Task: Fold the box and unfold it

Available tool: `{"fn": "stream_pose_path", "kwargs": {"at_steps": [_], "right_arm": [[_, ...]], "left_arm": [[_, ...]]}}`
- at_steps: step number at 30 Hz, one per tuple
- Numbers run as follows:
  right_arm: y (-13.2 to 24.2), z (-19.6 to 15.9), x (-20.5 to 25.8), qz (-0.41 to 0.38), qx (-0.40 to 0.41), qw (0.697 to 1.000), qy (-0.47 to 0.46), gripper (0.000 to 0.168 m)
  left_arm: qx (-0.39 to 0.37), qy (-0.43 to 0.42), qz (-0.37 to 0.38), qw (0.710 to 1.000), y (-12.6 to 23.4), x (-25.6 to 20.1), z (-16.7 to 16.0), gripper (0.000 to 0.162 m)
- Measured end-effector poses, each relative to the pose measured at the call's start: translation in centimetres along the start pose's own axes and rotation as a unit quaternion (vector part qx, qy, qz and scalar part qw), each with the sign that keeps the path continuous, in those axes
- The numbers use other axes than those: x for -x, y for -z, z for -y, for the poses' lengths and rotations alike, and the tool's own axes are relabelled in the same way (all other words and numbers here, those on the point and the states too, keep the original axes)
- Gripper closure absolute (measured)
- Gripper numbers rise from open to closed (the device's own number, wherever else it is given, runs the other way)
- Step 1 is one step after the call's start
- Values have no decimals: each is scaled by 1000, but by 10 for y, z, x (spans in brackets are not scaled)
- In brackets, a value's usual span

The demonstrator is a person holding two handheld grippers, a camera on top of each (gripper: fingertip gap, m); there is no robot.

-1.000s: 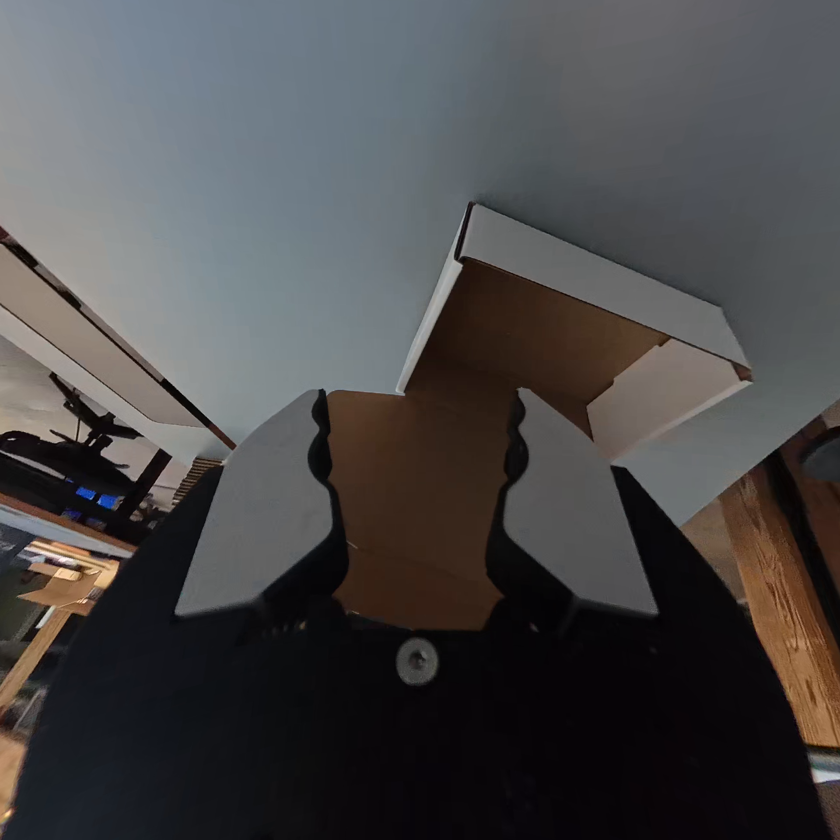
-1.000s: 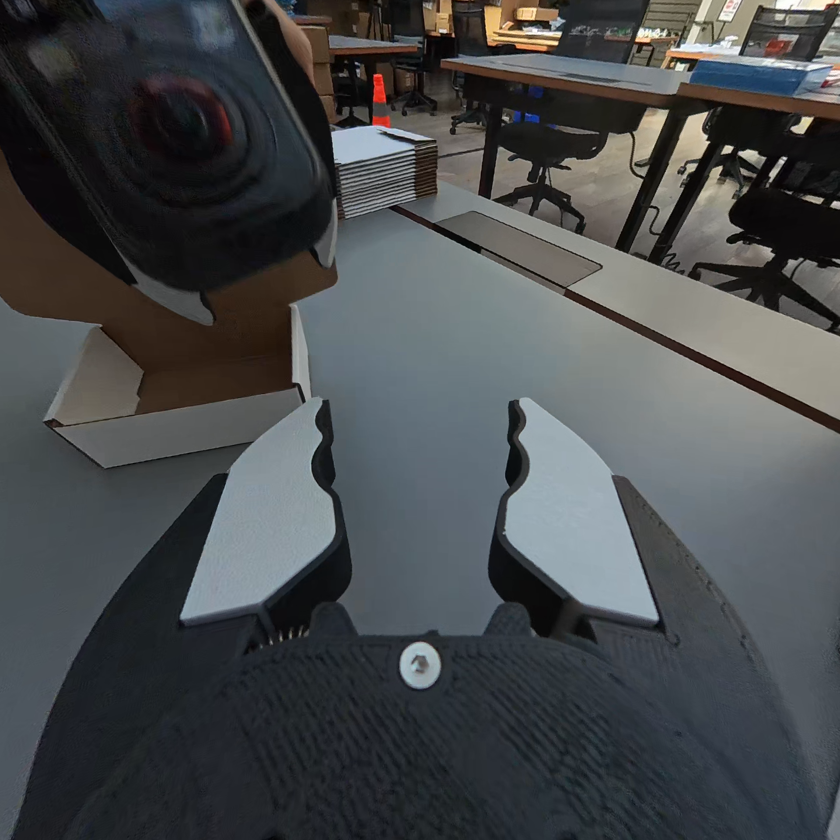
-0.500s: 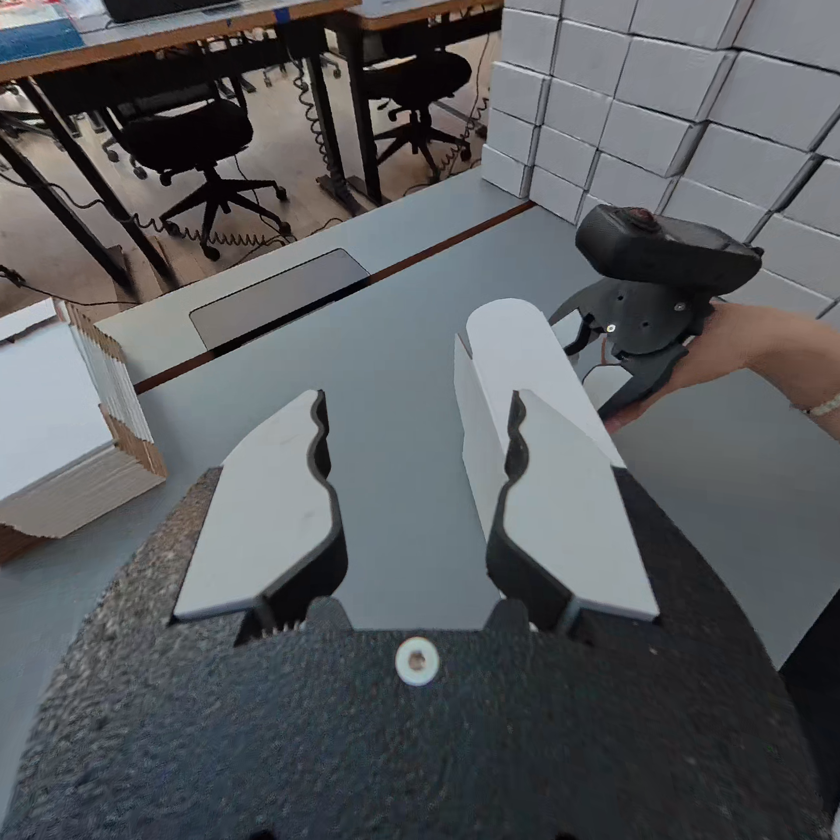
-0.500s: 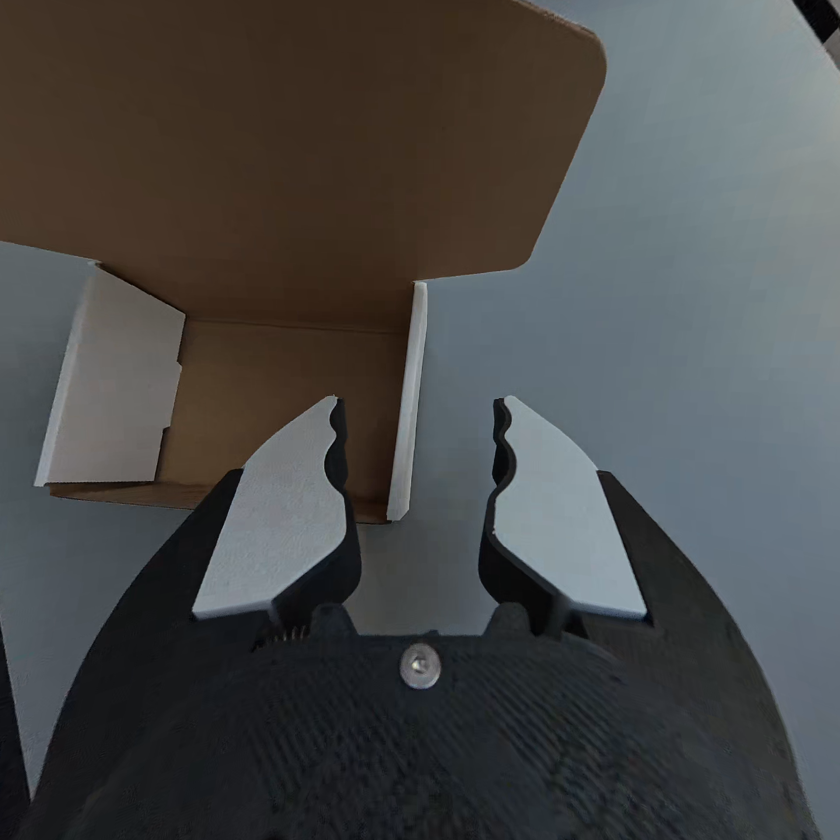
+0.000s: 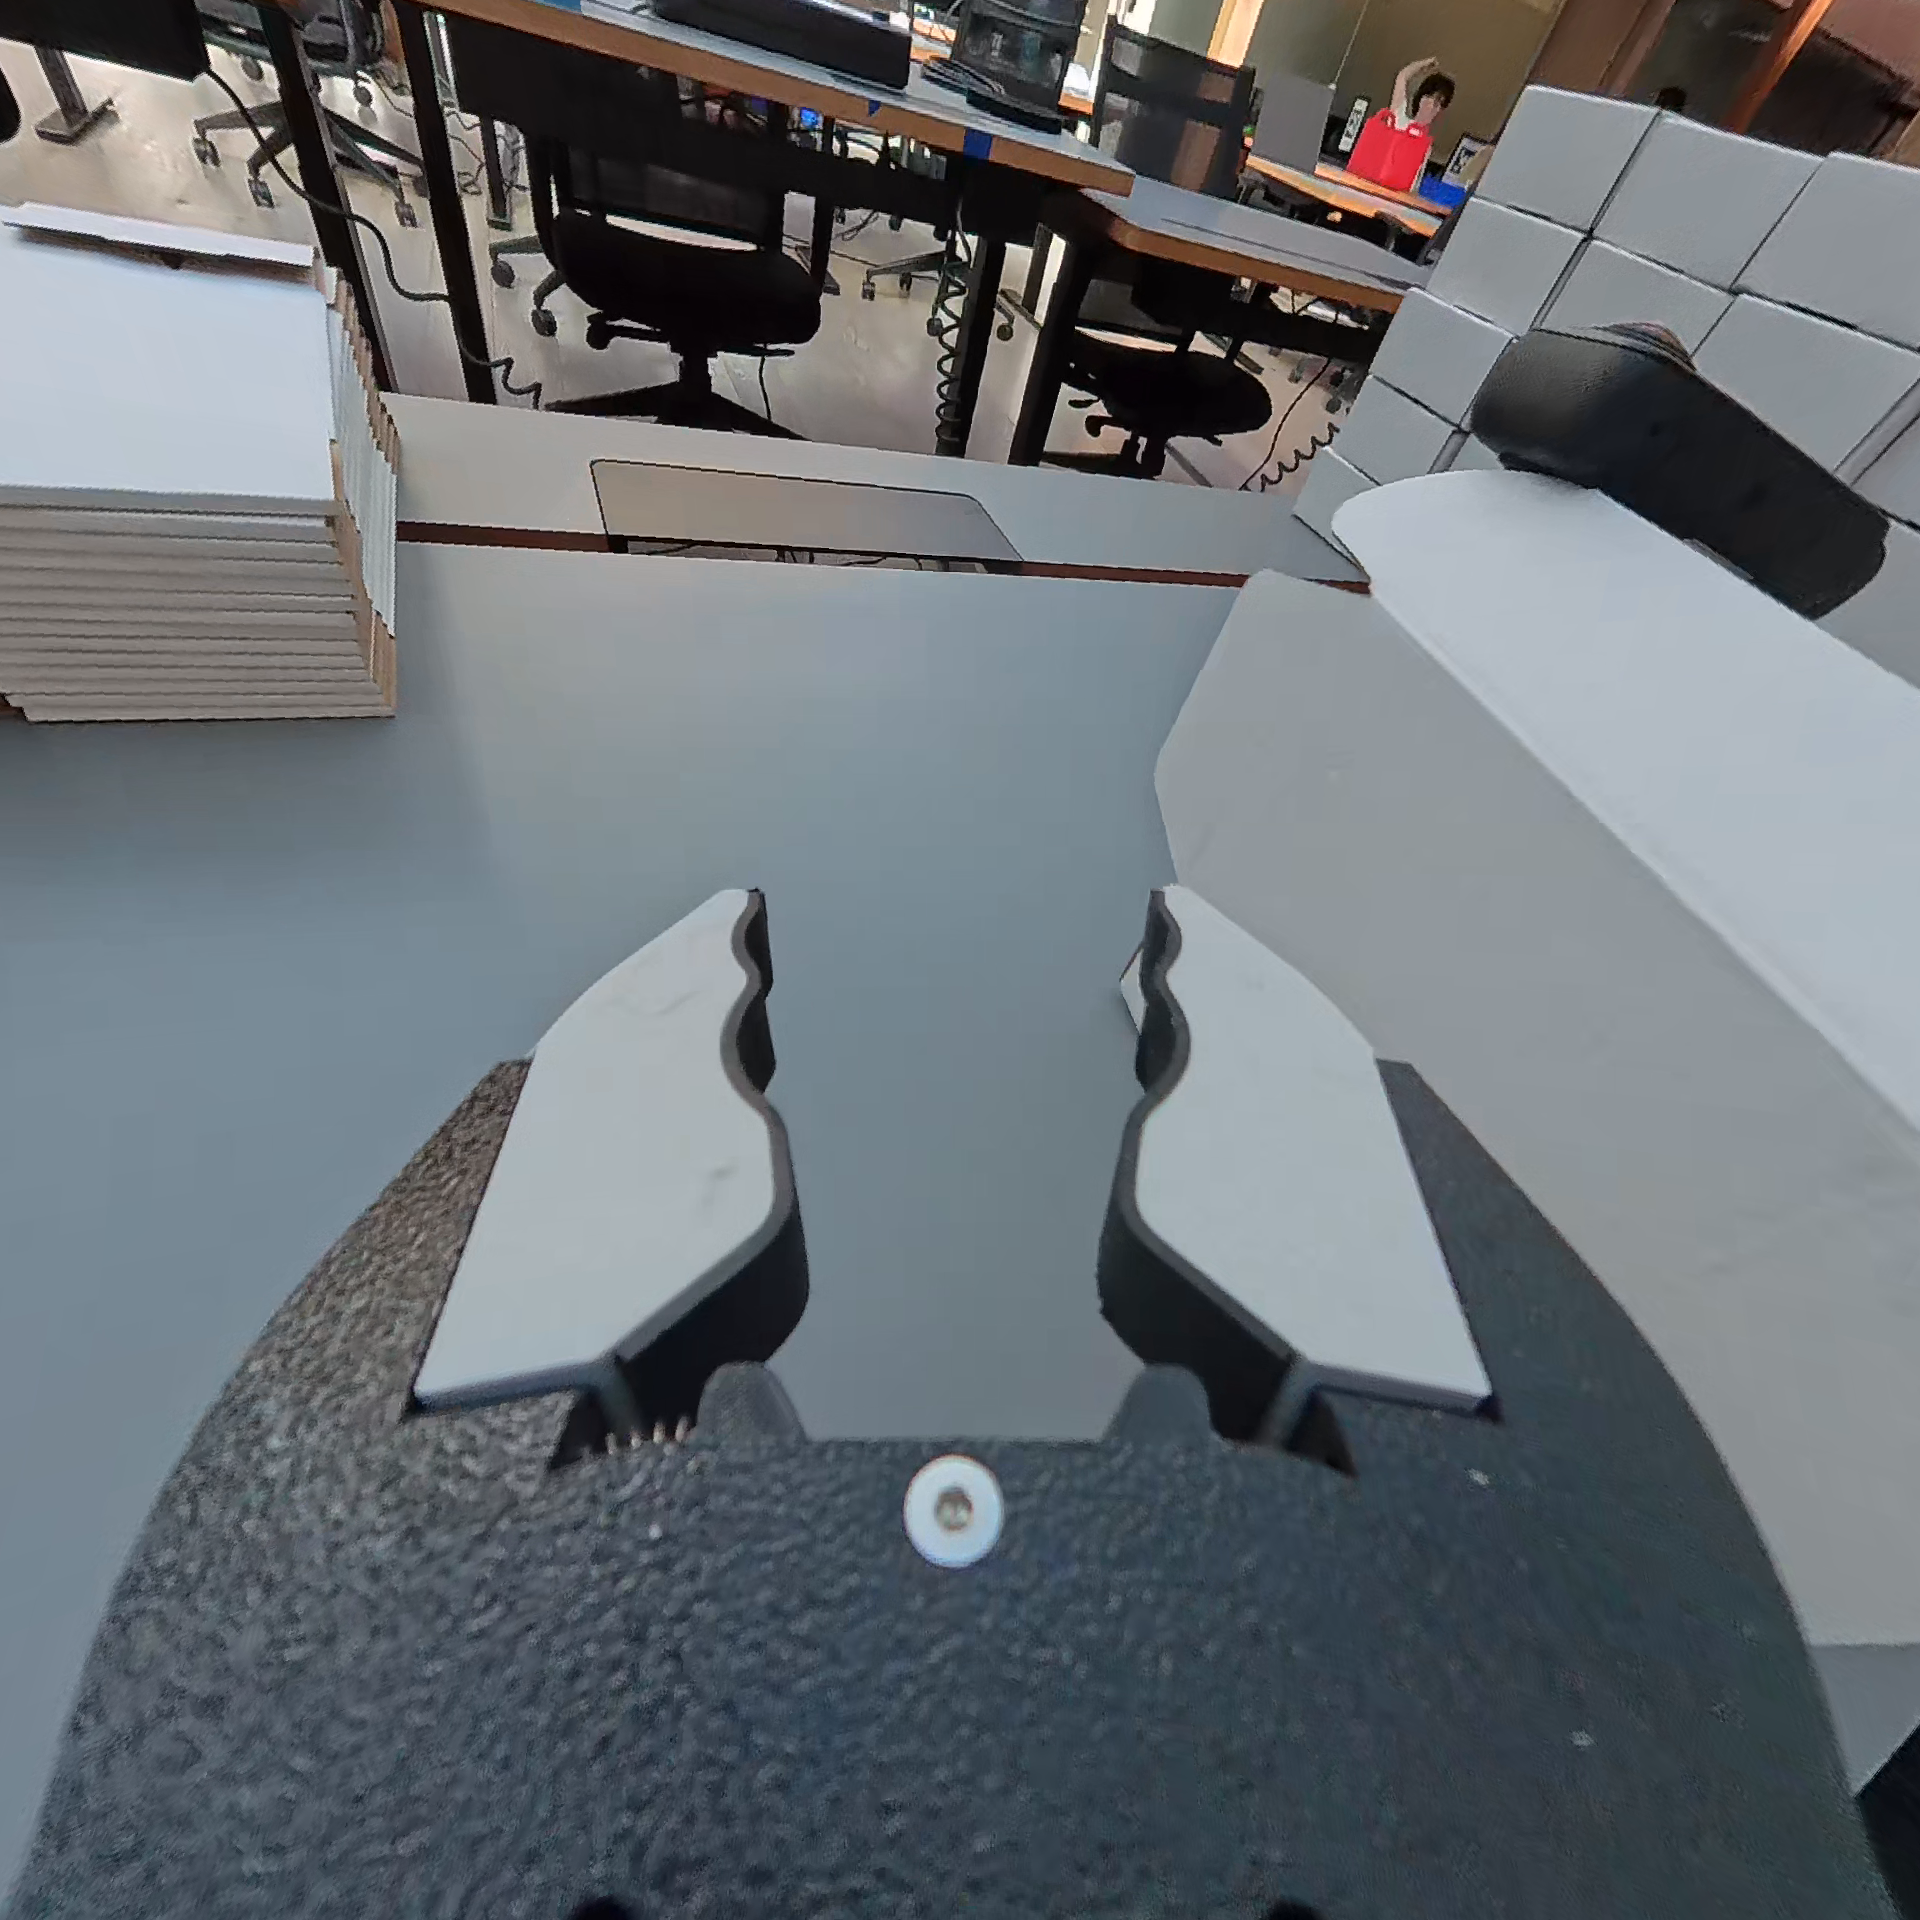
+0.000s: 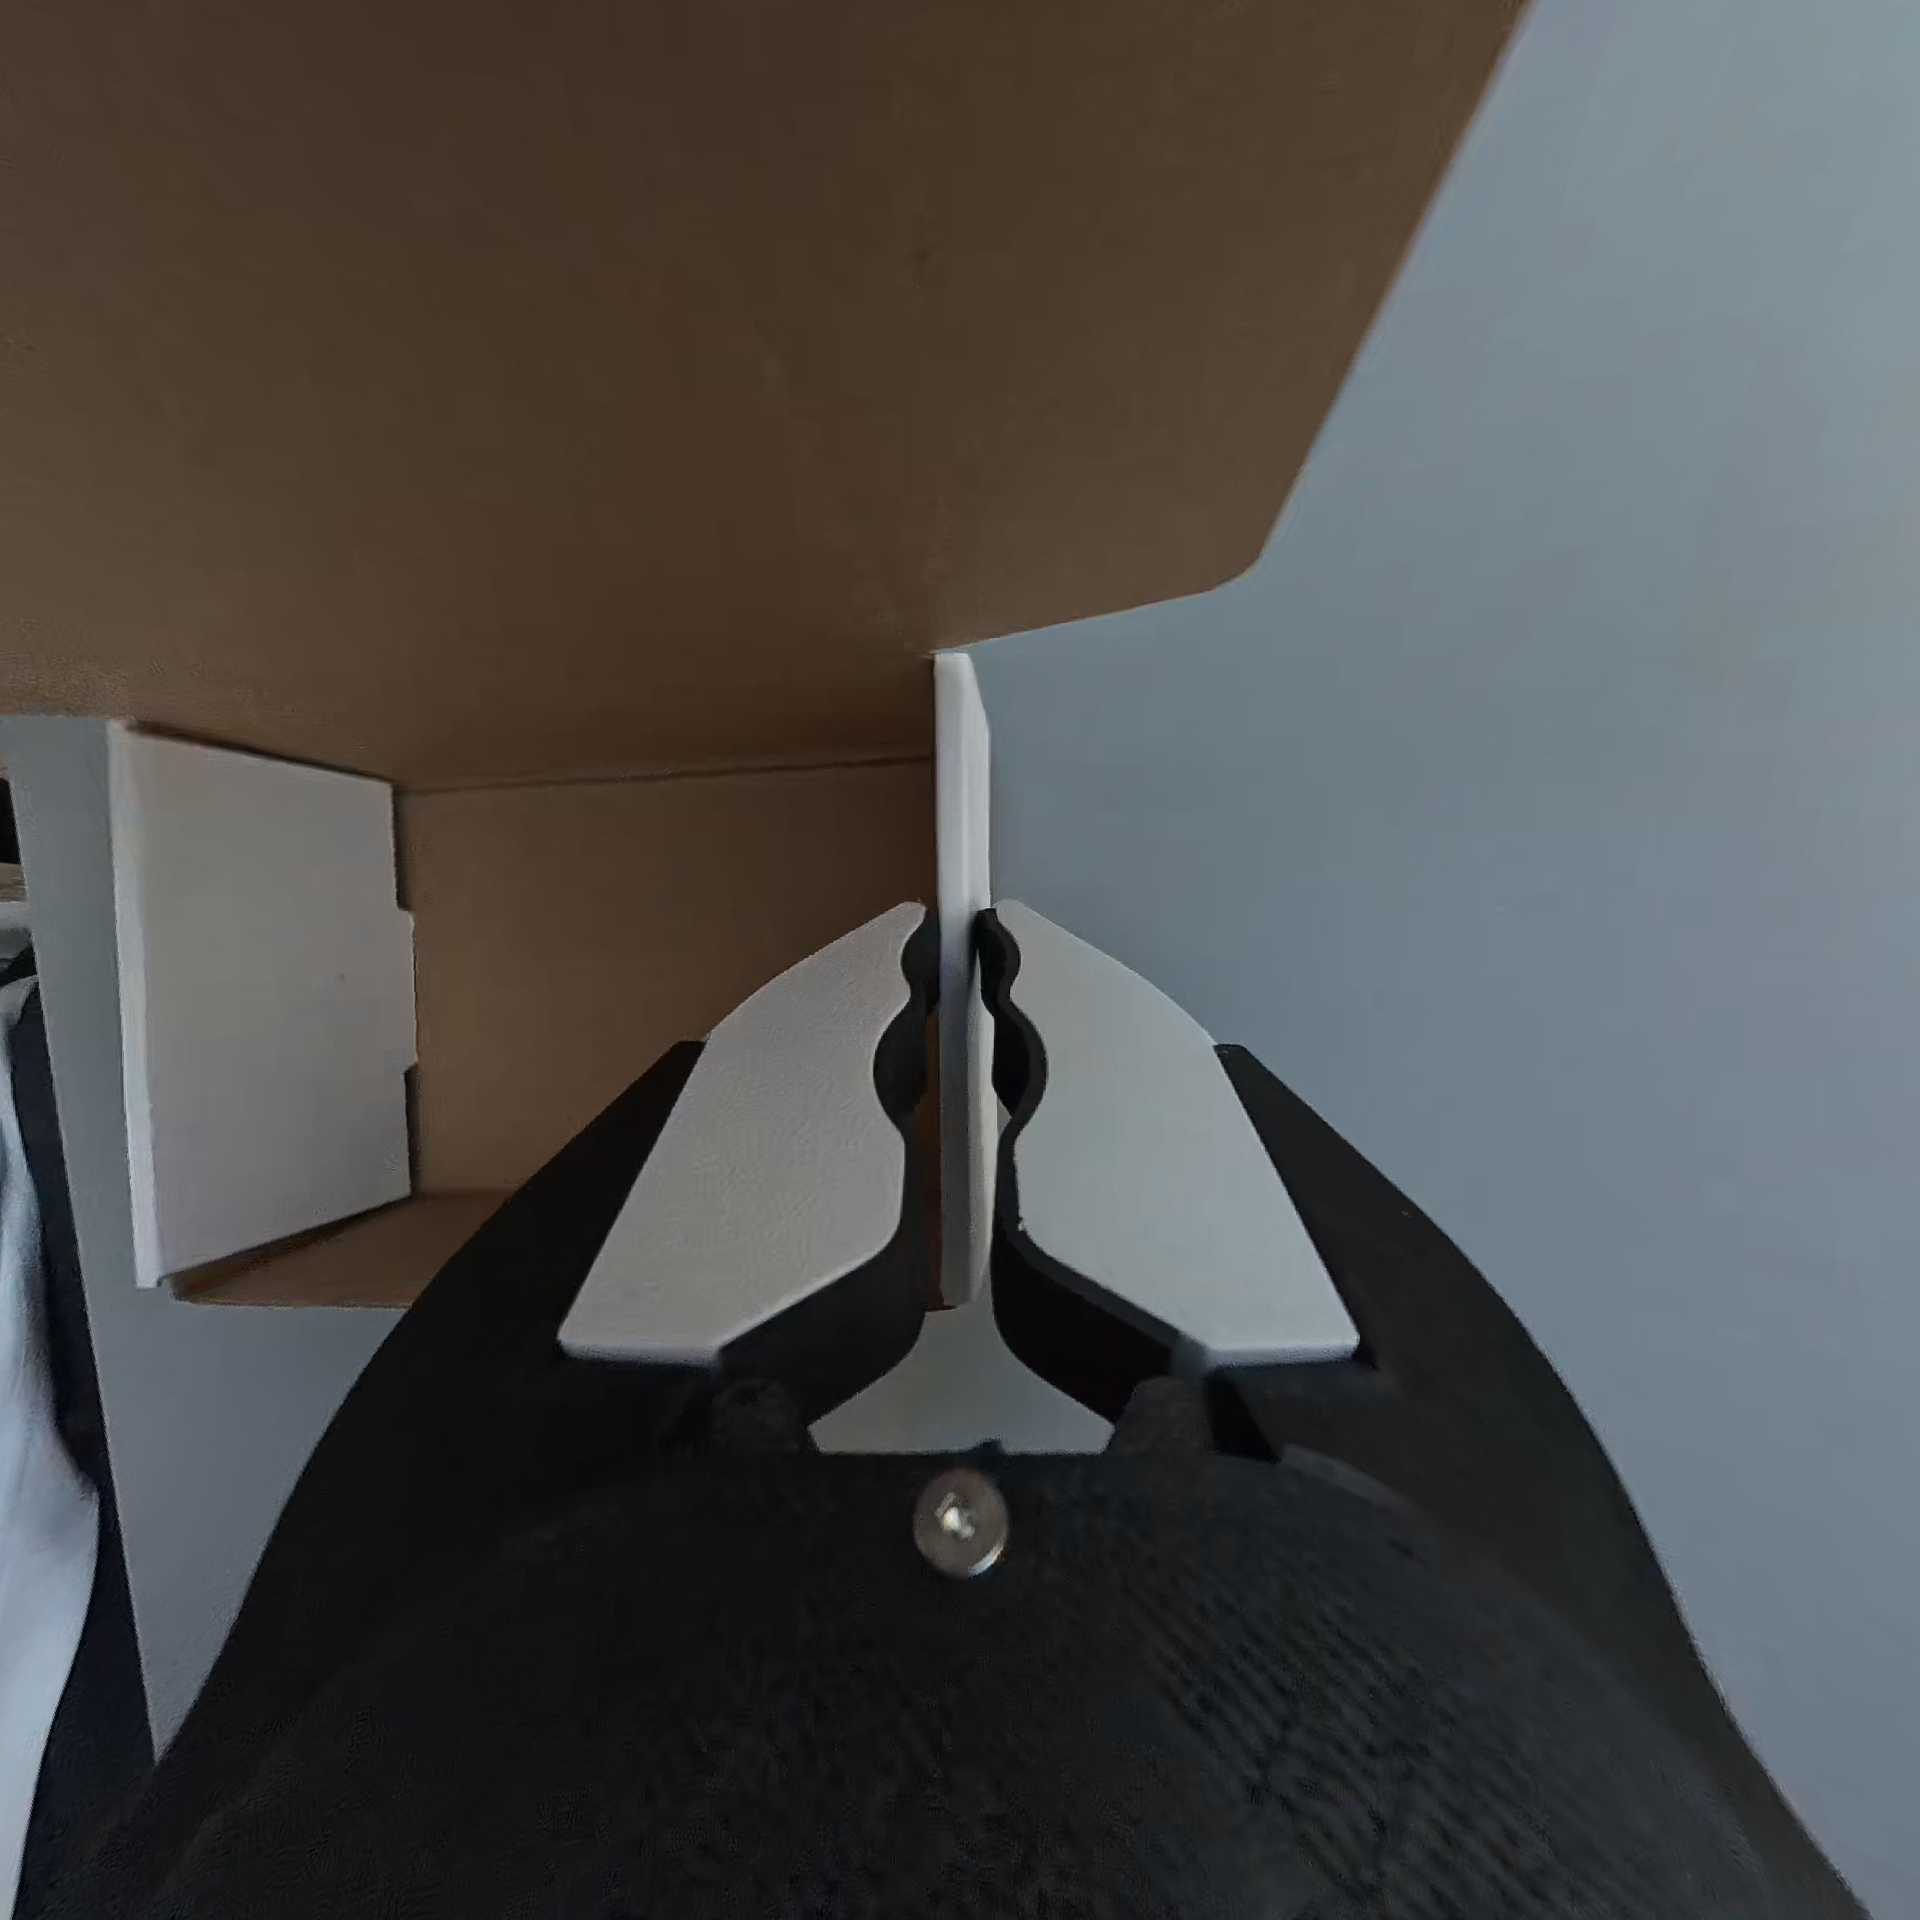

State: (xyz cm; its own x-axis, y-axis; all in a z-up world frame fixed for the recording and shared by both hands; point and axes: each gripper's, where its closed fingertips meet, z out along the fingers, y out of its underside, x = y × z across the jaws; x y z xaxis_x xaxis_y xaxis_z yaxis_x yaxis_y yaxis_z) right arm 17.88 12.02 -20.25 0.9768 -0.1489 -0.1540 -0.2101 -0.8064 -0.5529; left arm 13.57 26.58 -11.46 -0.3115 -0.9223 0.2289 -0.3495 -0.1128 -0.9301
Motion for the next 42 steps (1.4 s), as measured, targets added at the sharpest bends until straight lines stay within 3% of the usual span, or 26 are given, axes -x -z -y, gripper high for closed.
{"fn": "stream_pose_path", "kwargs": {"at_steps": [4, 9, 11, 15, 18, 21, 29, 32, 34, 36, 39, 42], "right_arm": [[-1, -1, 1, -18, 7, 1000, 10, 162], [28, -18, -23, -92, -19, 986, -141, 162], [58, -33, -47, -157, -65, 960, -221, 163], [120, -98, -85, -268, -122, 875, -384, 163], [138, -146, -95, -315, -114, 833, -440, 163], [139, -167, -94, -323, -130, 812, -468, 163], [129, -162, -84, -325, -129, 825, -444, 160], [124, -142, -61, -246, -183, 861, -406, 131], [138, -140, -51, -226, -224, 874, -367, 124], [161, -140, -52, -228, -266, 875, -333, 119], [196, -131, -69, -250, -349, 876, -219, 98], [198, -127, -79, -200, -369, 896, -147, 86]], "left_arm": [[-32, 35, 24, 999, 0, 13, -2, 98], [-71, 74, 33, 994, -3, 17, 7, 103], [-79, 70, 28, 994, -9, 10, 10, 105], [-47, 30, 9, 998, -31, -21, 1, 104], [-26, -13, -12, 1000, -50, -53, -11, 103], [-3, -40, -32, 999, -69, -81, -26, 102], [26, -91, -77, 993, -106, -130, -37, 99], [22, -123, -93, 988, -116, -135, -28, 97], [20, -151, -109, 982, -121, -135, -19, 95], [13, -179, -135, 974, -123, -134, -10, 94], [12, -213, -190, 958, -129, -133, 1, 99], [22, -228, -258, 939, -133, -138, 6, 105]]}}
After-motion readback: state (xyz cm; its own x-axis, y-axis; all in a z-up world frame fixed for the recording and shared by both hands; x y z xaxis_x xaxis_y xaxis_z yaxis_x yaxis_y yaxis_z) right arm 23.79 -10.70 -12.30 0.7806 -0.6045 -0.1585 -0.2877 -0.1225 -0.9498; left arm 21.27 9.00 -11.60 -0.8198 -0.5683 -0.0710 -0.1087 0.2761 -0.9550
